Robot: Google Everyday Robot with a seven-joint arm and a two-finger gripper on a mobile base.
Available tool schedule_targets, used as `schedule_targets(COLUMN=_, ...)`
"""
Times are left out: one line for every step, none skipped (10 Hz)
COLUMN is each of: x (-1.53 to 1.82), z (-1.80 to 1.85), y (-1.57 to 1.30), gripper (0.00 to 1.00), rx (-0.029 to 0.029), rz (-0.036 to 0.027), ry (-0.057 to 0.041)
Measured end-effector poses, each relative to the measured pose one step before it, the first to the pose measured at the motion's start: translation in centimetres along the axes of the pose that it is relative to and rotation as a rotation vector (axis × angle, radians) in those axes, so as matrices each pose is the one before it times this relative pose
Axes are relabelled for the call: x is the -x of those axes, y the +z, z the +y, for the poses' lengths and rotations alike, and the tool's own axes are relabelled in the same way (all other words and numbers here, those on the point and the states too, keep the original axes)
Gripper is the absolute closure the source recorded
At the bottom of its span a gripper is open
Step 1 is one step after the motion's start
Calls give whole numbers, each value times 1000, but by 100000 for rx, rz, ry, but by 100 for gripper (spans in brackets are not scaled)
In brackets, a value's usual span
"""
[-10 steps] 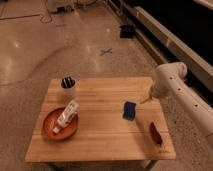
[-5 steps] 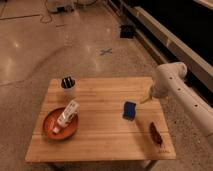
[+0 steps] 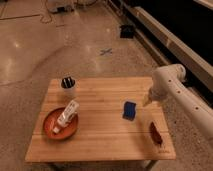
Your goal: Move the arm in a circular motion
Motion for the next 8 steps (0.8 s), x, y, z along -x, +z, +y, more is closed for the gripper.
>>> schedule_targets(x=-47, z=-379, y=-131, gripper=66, rx=-225, rz=-183, ry=149)
schedule_targets(x=-227, z=552, y=-99, gripper=66, rx=280, rz=-359, ry=557)
schedule_targets(x=-287, z=25, y=343, gripper=66, rx=-192, rz=-77, ry=-608)
schedule_targets(x=443, z=-333, y=332, gripper=66, rx=-26, rz=-85, ry=-4681)
schedule_targets(x=13, z=-598, y=-382, gripper=66, rx=139, rz=422, ry=-2256)
schedule_targets(x=-473, z=-995, y=-57, gripper=66, rx=-263, rz=64, ry=25)
schedule_targets(x=-390, z=-133, y=-188, gripper=66, rx=386, rz=-10, ry=3425)
schedule_targets(x=70, z=63, y=171, gripper=66, rx=62, rz=-385, ry=3332)
